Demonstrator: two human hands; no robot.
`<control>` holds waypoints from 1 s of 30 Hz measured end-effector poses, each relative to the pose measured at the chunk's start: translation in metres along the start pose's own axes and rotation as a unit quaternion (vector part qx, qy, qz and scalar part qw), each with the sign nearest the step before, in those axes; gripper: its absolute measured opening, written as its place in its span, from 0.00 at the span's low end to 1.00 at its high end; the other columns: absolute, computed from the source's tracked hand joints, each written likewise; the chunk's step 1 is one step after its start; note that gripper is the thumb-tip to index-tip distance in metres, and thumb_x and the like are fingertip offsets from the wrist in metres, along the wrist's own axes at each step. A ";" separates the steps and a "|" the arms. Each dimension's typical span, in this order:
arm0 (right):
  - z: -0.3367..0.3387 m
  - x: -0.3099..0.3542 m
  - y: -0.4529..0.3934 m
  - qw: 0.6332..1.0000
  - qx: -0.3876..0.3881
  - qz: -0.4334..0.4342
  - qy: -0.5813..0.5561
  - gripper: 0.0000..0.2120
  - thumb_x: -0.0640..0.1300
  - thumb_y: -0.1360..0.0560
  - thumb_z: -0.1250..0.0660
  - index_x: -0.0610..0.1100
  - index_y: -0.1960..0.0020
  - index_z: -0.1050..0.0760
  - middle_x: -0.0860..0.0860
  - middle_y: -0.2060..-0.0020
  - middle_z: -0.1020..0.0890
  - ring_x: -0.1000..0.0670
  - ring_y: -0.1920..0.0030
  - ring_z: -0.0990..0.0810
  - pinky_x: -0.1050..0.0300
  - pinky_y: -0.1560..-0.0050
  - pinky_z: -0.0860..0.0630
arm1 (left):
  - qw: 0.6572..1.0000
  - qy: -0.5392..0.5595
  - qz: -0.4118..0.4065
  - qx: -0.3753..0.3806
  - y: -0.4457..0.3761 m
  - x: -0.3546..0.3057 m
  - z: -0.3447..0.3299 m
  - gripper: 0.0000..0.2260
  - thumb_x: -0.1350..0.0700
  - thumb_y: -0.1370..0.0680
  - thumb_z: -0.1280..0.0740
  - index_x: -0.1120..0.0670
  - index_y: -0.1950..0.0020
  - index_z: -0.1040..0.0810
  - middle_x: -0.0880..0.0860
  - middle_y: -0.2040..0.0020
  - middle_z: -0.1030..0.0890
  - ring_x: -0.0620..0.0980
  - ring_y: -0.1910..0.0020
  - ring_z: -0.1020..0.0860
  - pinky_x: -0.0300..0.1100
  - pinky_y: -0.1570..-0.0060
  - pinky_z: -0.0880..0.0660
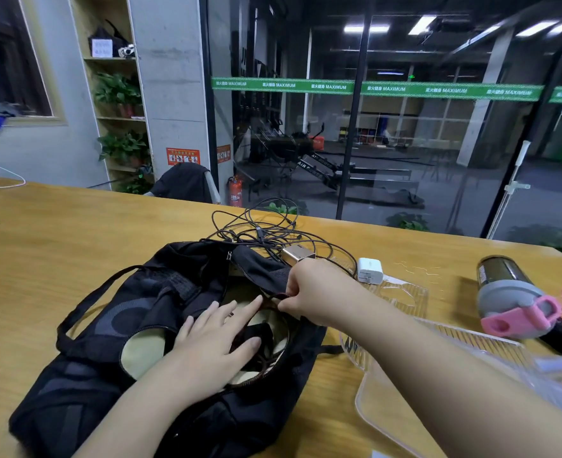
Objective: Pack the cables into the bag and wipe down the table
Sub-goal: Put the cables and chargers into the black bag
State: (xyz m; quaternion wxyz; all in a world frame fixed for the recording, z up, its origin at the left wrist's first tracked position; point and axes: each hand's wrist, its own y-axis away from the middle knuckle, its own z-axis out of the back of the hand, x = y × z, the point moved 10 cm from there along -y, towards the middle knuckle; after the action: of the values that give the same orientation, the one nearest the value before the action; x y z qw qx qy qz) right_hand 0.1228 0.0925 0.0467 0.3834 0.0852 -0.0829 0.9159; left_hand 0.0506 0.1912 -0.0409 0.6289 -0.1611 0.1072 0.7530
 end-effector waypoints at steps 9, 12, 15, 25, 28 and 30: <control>0.022 -0.013 0.014 0.994 -0.012 -0.025 -0.107 0.11 0.45 0.29 0.29 0.48 0.68 0.25 0.55 0.79 0.26 0.59 0.77 0.28 0.69 0.77 0.34 | 0.995 -0.080 0.052 0.000 -0.007 0.021 -0.001 0.26 0.54 0.22 0.52 0.25 0.32 0.51 0.41 0.25 0.46 0.50 0.25 0.52 0.53 0.29 0.56; 0.043 -0.015 0.021 0.985 -0.111 -0.022 -0.128 0.14 0.43 0.27 0.33 0.51 0.69 0.29 0.56 0.72 0.25 0.58 0.70 0.28 0.67 0.73 0.35 | 0.996 -0.072 0.047 -0.014 -0.009 0.024 0.001 0.23 0.51 0.20 0.52 0.27 0.32 0.48 0.43 0.24 0.47 0.51 0.25 0.51 0.52 0.29 0.54; 0.040 -0.013 0.025 0.983 -0.126 -0.015 -0.134 0.11 0.43 0.26 0.34 0.51 0.66 0.31 0.55 0.67 0.25 0.55 0.66 0.26 0.64 0.70 0.34 | 0.994 -0.052 0.048 -0.082 -0.003 0.031 0.019 0.20 0.46 0.20 0.47 0.36 0.27 0.45 0.48 0.25 0.47 0.51 0.27 0.50 0.48 0.30 0.43; 0.035 -0.012 0.024 0.983 -0.126 -0.014 -0.133 0.07 0.44 0.26 0.34 0.51 0.61 0.29 0.55 0.66 0.25 0.57 0.65 0.27 0.65 0.70 0.34 | 0.950 -0.222 0.127 -0.178 0.023 0.066 0.082 0.08 0.58 0.25 0.39 0.47 0.58 0.36 0.44 0.54 0.35 0.46 0.53 0.35 0.38 0.59 0.36; 0.034 -0.011 0.025 0.983 -0.131 -0.010 -0.131 0.06 0.44 0.26 0.34 0.51 0.61 0.29 0.56 0.66 0.26 0.57 0.65 0.28 0.66 0.69 0.34 | 0.967 -0.183 0.113 -0.134 0.019 0.072 0.079 0.13 0.66 0.29 0.39 0.47 0.63 0.33 0.44 0.52 0.35 0.45 0.52 0.36 0.37 0.62 0.31; 0.034 -0.009 0.027 0.982 -0.135 -0.004 -0.133 0.04 0.43 0.26 0.34 0.50 0.58 0.27 0.56 0.65 0.26 0.56 0.64 0.28 0.66 0.68 0.34 | 0.968 -0.190 0.113 -0.121 0.018 0.071 0.080 0.14 0.69 0.32 0.40 0.48 0.62 0.29 0.45 0.50 0.34 0.46 0.52 0.35 0.35 0.62 0.32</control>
State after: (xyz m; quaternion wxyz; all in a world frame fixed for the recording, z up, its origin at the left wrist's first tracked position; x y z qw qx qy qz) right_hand 0.1131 0.0601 0.0750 0.3810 0.1546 -0.2557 0.8750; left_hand 0.0135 0.2819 0.0051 0.5241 -0.0764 -0.0885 0.8436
